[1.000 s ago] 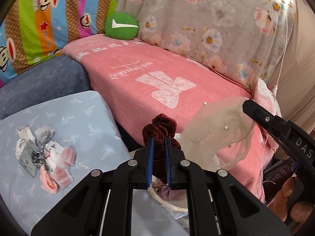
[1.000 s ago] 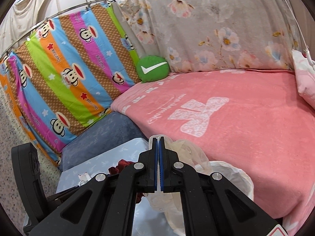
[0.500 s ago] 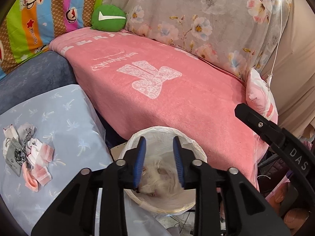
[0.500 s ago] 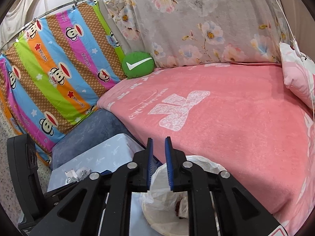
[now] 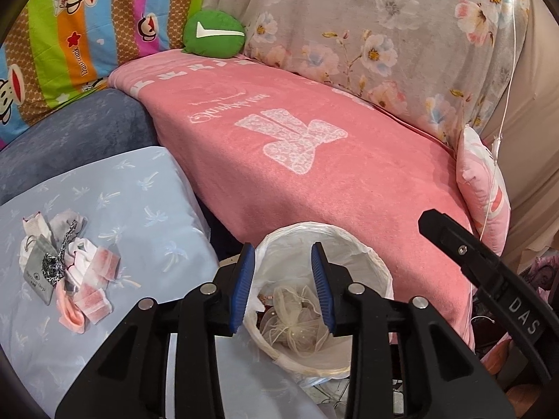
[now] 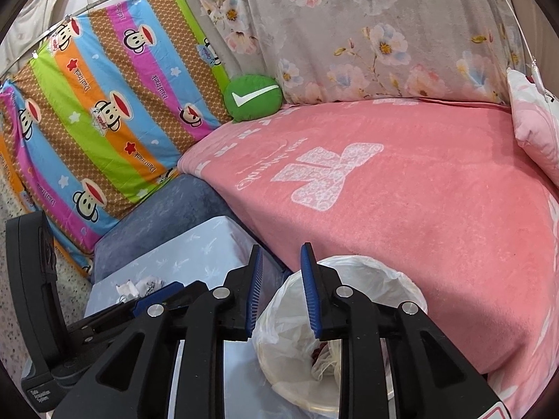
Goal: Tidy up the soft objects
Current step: 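Open both grippers to drop the scrunchie and mesh into the bin, then move both open grippers back to the remaining textiles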
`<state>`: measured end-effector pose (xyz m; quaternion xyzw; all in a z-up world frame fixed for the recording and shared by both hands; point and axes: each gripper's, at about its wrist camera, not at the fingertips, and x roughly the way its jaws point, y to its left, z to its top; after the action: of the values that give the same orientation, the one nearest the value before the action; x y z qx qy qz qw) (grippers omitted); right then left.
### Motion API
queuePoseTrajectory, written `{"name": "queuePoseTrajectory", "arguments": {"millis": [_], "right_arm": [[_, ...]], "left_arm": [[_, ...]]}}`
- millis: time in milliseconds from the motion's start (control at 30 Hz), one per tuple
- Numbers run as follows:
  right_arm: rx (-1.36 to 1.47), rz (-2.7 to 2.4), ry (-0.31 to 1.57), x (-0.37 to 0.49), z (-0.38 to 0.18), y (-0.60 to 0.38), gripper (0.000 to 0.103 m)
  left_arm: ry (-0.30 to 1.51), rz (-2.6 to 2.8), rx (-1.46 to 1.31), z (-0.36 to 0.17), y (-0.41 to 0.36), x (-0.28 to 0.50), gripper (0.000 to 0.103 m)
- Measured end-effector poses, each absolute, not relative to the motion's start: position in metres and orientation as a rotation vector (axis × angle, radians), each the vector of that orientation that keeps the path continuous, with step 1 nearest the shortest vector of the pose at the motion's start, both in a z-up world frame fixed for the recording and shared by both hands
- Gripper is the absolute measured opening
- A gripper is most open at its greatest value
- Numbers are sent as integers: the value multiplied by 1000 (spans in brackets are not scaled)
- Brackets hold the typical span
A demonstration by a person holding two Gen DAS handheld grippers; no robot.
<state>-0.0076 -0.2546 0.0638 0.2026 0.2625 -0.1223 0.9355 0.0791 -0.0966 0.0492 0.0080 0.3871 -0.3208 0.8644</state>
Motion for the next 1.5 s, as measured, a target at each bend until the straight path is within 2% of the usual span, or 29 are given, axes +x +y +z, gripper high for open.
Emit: {"name": "queuePoseTrajectory", "arguments": {"millis": [433,467,533,600,1100,1200,1500], "right_arm": [[383,-176,605,15,44,-210,25],[380,-170,611,17,42,-206,26],[372,-157,621,21,39,-196,29],[363,-142,633,26,36,-186,29],[314,-65,721,63,4,-119,37],[311,-59,735,70,-4,-108,39],[299,-24,805,95,-37,-77,40]], "left_arm": [[832,-579,-12,35,-53,89,33],[838,-568,-15,33,-49,91,34],[844,-545,-24,29,-40,93,44],[846,-516,-31,26,-30,96,48],[916,-349,-75,-11,50,121,50],[944,-317,-88,-23,65,128,54],[1035,-269,-147,-62,103,152,55]]}}
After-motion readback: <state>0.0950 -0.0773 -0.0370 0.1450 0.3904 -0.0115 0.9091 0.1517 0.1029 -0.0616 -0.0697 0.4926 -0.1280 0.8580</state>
